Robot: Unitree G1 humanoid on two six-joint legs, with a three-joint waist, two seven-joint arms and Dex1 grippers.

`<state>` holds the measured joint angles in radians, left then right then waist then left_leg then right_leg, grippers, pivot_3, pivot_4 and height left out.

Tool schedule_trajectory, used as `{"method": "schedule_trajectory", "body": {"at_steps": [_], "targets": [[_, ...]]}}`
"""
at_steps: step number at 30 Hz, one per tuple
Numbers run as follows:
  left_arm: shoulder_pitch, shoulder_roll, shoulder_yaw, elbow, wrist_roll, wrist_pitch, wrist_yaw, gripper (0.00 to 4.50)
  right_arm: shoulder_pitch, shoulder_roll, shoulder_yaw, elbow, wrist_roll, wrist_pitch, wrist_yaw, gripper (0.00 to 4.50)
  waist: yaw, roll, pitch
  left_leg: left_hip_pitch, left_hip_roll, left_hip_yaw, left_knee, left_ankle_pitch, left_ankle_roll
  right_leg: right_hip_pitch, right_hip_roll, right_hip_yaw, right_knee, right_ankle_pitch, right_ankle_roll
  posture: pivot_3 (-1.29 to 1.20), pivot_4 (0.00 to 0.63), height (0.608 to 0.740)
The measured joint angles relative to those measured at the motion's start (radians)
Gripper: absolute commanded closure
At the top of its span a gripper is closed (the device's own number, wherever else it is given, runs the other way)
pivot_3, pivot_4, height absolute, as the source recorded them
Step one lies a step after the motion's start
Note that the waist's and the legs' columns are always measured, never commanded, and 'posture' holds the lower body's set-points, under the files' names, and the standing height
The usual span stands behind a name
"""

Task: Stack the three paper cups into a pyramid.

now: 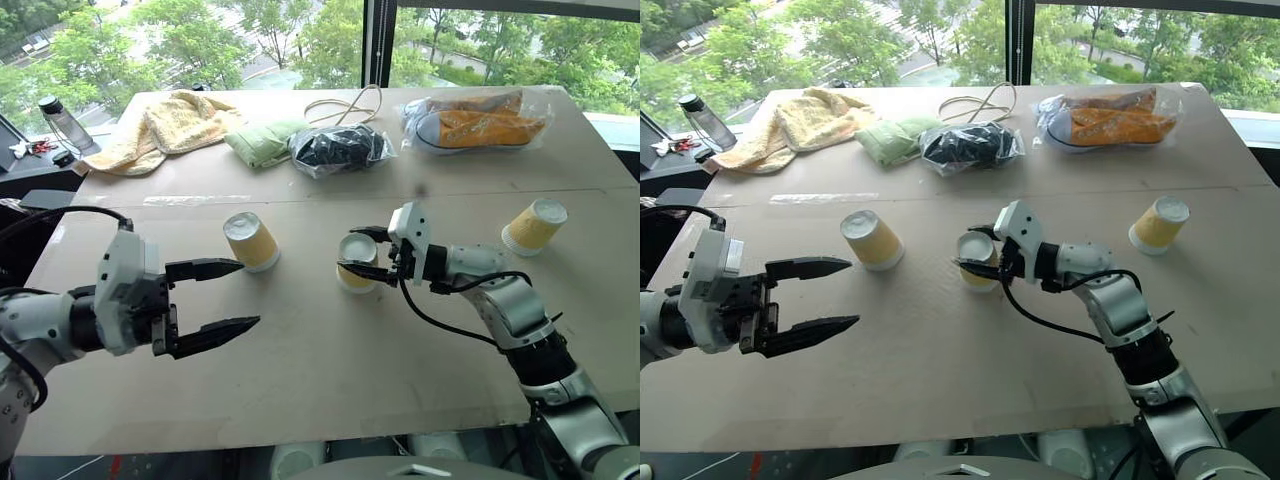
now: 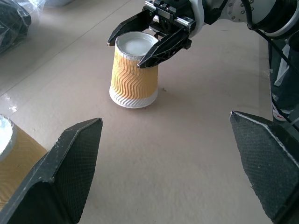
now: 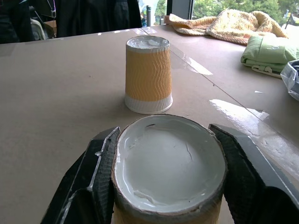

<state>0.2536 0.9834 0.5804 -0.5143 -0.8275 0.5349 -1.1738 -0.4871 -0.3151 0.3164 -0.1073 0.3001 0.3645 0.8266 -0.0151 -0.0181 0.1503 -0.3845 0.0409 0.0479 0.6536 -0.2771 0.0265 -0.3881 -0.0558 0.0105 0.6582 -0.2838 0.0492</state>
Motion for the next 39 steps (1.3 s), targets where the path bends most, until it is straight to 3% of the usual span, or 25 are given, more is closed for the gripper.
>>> {"method": "schedule_trajectory", "body": {"at_steps": [2, 9, 14, 17, 21, 24, 29, 39], "targets": [[0.007, -0.008, 0.002, 0.0, 0.002, -0.002, -0.002, 0.0, -0.003, 0.012, 0.003, 0.001, -0.007, 0.001, -0.001, 0.12, 0.0, 0.0, 0.0, 0.0, 0.0, 0.0, 0.0, 0.0, 0.0, 0.0, 0.0, 0.0, 0.0, 0.0, 0.0, 0.0, 0.15, 0.74], [0.002, -0.019, -0.002, -0.005, -0.002, 0.001, 0.0, 0.0, 0.009, -0.025, -0.04, -0.104, 0.012, 0.029, -0.008, 0.12, 0.002, 0.0, 0.0, 0.0, 0.0, -0.001, 0.0, 0.0, 0.0, 0.0, -0.001, -0.001, 0.001, 0.0, 0.0, 0.0, 0.15, 0.74], [-0.141, -0.026, -0.052, -0.024, -0.068, 0.037, 0.06, 0.0, 0.121, -0.111, -0.234, -0.275, 0.109, 0.041, -0.02, 0.12, 0.012, -0.001, -0.001, -0.002, -0.002, -0.003, 0.0, 0.0, 0.0, 0.001, -0.005, -0.004, 0.001, 0.0, 0.0, 0.0, 0.15, 0.74], [-0.28, -0.026, -0.166, -0.021, -0.074, 0.071, 0.11, 0.0, 0.183, -0.154, -0.35, -0.328, 0.124, 0.036, -0.072, 0.12, 0.004, -0.001, -0.001, 0.0, -0.003, -0.001, 0.0, 0.0, 0.0, 0.002, -0.005, -0.003, 0.002, 0.0, 0.0, 0.0, 0.15, 0.74], [-0.504, -0.081, -0.367, 0.004, -0.033, 0.145, 0.226, 0.0, 0.283, -0.198, -0.544, -0.213, 0.033, -0.066, -0.188, 0.12, 0.015, -0.002, -0.001, 0.0, -0.004, -0.001, 0.001, 0.0, 0.0, 0.003, -0.004, -0.002, 0.001, 0.0, 0.001, 0.0, 0.15, 0.74], [-0.599, -0.13, -0.455, 0.016, -0.041, 0.207, 0.279, 0.0, 0.315, -0.215, -0.62, -0.11, -0.028, -0.151, -0.255, 0.12, -0.002, -0.002, -0.001, 0.001, -0.003, 0.001, 0.002, 0.001, -0.002, 0.002, 0.001, 0.003, 0.001, 0.0, 0.001, 0.0, 0.15, 0.74], [-0.645, -0.147, -0.485, 0.027, -0.046, 0.245, 0.278, 0.0, 0.317, -0.189, -0.66, -0.006, -0.073, -0.198, -0.365, 0.12, -0.014, -0.001, 0.0, 0.002, -0.001, -0.002, 0.0, 0.003, -0.004, 0.0, 0.006, 0.006, 0.004, 0.0, 0.0, 0.0, 0.15, 0.74], [-0.591, -0.136, -0.49, 0.024, -0.048, 0.256, 0.245, 0.0, 0.201, -0.126, -0.682, 0.229, 0.008, -0.213, -0.375, 0.12, -0.017, -0.001, 0.0, 0.001, -0.001, 0.0, 0.001, 0.003, -0.006, 0.0, 0.005, 0.008, 0.003, 0.0, 0.0, 0.0, 0.15, 0.74]]}}
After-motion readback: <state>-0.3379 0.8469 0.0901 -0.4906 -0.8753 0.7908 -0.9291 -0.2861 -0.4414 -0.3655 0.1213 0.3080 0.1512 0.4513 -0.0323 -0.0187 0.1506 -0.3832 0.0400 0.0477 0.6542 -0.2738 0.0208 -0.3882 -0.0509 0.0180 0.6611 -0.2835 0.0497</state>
